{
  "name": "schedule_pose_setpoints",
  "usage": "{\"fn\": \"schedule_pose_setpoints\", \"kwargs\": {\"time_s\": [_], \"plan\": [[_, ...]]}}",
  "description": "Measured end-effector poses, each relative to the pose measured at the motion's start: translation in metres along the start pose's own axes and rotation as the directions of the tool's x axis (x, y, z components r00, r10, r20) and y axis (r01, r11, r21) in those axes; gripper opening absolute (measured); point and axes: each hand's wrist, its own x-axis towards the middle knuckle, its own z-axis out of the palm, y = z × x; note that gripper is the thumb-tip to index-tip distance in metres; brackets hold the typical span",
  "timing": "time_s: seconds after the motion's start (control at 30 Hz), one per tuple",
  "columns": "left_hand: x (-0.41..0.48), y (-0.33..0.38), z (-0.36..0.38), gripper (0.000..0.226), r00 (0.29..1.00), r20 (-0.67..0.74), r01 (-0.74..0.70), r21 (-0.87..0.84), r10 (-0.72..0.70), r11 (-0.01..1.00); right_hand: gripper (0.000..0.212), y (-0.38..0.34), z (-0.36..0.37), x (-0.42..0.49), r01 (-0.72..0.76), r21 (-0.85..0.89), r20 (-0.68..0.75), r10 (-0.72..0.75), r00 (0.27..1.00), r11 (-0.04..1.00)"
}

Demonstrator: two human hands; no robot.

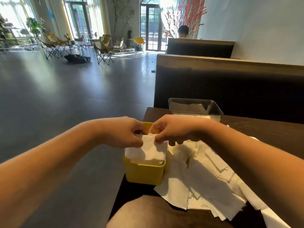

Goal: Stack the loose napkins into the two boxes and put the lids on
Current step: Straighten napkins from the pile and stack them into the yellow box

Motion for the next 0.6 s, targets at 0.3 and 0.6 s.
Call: {"fn": "schedule_pose_setpoints", "kwargs": {"time_s": [0.3,0.6], "plan": [[0.026,0.009,0.016,0.033,0.958,0.274,-0.013,0.334,-0.084,0.942,0.024,-0.002,0.010,0.027,-0.072,-0.251,0.223,0.130,0.966,0.965],[0.036,0.016,0.039,0.038,0.933,0.318,-0.075,0.634,-0.171,0.770,0.034,-0.003,0.034,0.029,0.015,-0.603,0.210,0.141,0.967,0.798]]}}
